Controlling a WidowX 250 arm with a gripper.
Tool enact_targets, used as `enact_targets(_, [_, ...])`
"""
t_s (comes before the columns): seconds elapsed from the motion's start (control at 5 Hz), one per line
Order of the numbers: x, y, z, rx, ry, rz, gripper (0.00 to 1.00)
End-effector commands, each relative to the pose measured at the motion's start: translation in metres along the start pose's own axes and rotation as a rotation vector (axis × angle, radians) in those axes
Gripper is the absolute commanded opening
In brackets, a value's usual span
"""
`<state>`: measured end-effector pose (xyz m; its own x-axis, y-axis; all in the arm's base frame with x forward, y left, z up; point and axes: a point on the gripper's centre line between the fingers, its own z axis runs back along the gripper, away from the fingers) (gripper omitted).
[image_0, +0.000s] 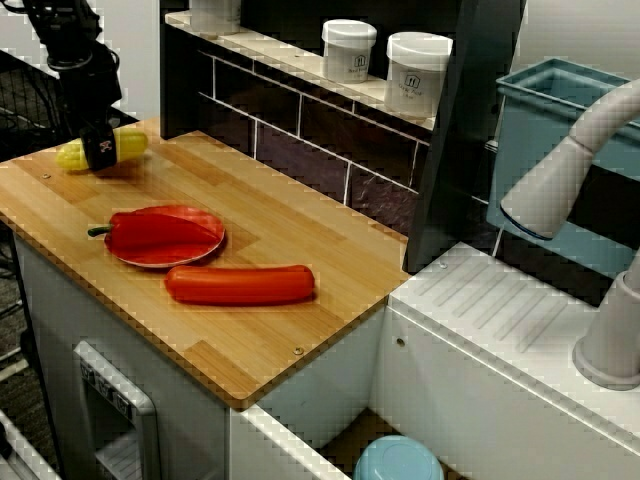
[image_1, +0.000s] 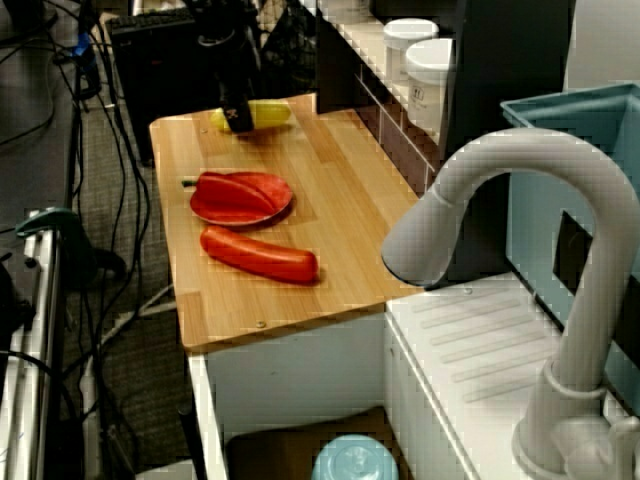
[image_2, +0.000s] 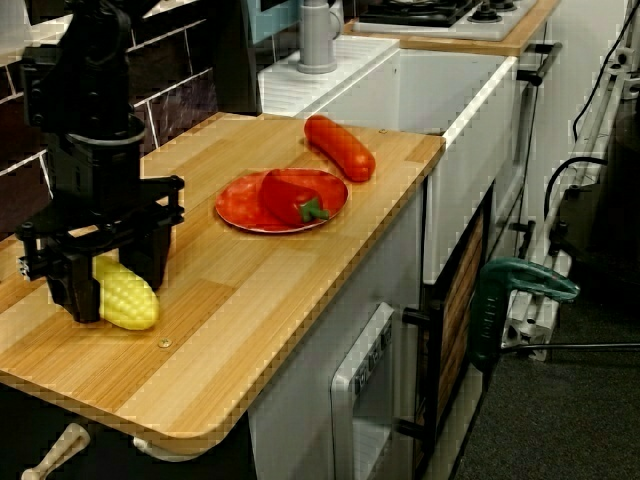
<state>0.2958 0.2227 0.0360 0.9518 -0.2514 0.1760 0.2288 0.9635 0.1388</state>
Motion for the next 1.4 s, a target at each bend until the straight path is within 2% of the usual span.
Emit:
enact_targets(0.0, [-0.039, 0.01, 0.032, 0.038, -0.043, -0.029, 0.0])
enact_targets(0.4, [-0.061, 0.009, 0.036, 0.028, -0.053, -0.032, 0.0])
enact_targets(0.6, [-0.067, 0.011, 0.036, 0.028, -0.053, -0.027, 0.0])
enact_targets(0.8, [-0.065, 0.011, 0.037, 0.023, -0.054, -0.035, 0.0])
enact_targets(1.2, [-0.047, -0.006, 0.046, -0.023, -0.074, -0.086, 0.0])
